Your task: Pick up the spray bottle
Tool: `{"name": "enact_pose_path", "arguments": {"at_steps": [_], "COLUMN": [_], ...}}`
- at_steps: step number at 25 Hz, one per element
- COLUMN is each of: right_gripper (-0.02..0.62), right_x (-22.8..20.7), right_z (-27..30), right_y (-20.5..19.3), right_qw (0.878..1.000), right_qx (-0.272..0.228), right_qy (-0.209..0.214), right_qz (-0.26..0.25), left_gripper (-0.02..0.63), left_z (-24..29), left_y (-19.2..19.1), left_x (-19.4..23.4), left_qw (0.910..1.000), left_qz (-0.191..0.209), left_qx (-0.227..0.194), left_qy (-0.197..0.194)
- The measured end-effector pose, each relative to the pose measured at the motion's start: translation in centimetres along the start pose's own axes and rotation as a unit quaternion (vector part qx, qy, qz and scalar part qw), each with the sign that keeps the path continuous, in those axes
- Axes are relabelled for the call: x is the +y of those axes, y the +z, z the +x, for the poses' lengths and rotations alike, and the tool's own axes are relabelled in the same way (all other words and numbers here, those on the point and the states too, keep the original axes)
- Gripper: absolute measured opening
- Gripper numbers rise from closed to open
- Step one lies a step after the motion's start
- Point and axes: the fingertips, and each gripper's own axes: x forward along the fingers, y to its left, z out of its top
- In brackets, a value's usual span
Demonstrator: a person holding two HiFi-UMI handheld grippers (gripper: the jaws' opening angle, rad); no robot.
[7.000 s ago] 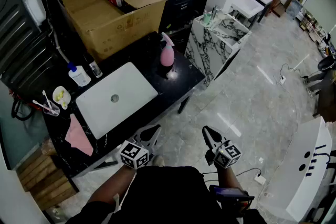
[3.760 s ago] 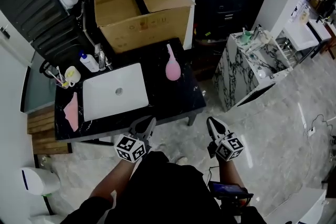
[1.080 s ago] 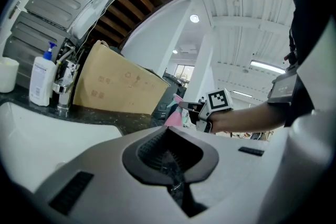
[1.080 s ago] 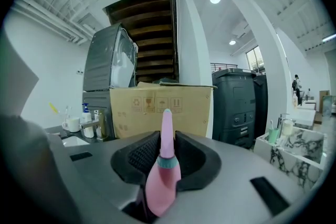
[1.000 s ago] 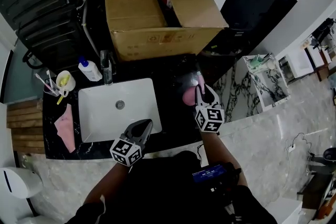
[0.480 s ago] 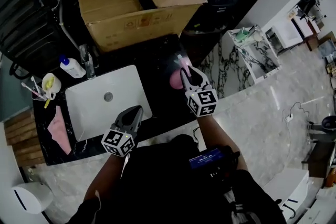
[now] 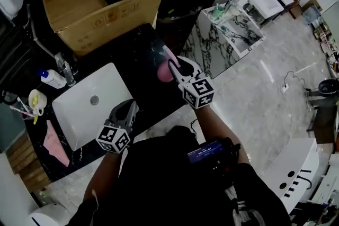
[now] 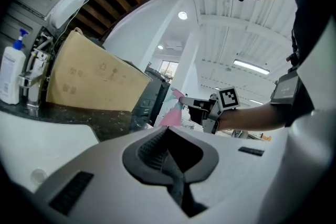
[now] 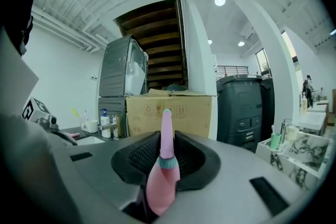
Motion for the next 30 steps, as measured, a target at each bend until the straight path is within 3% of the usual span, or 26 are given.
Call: {"name": "enact_pose_path", "arguments": {"at_steps": [12, 30], "right_gripper": [0.101, 0.1], "right_x": [-3.5, -8.9], "right_z": [-7.3, -19.7], "right_y": [-0.8, -2.9], "right_qw": [0.999, 0.996], "right_qx": [-0.018, -0.027], "right_qy": [-0.033, -0.07], "right_qz": [0.028, 0.052], "left_gripper": [0.008, 0.008], "left_z": [4.0, 9.3], "left_y": [0.4, -2.0], "left_x": [-3.9, -12.9], "left_qw": [0.997, 0.9903], "left_qz": [0.02, 0.036], "left_qx": [0.016, 0.05], "left_qy": [-0.072, -0.124]}}
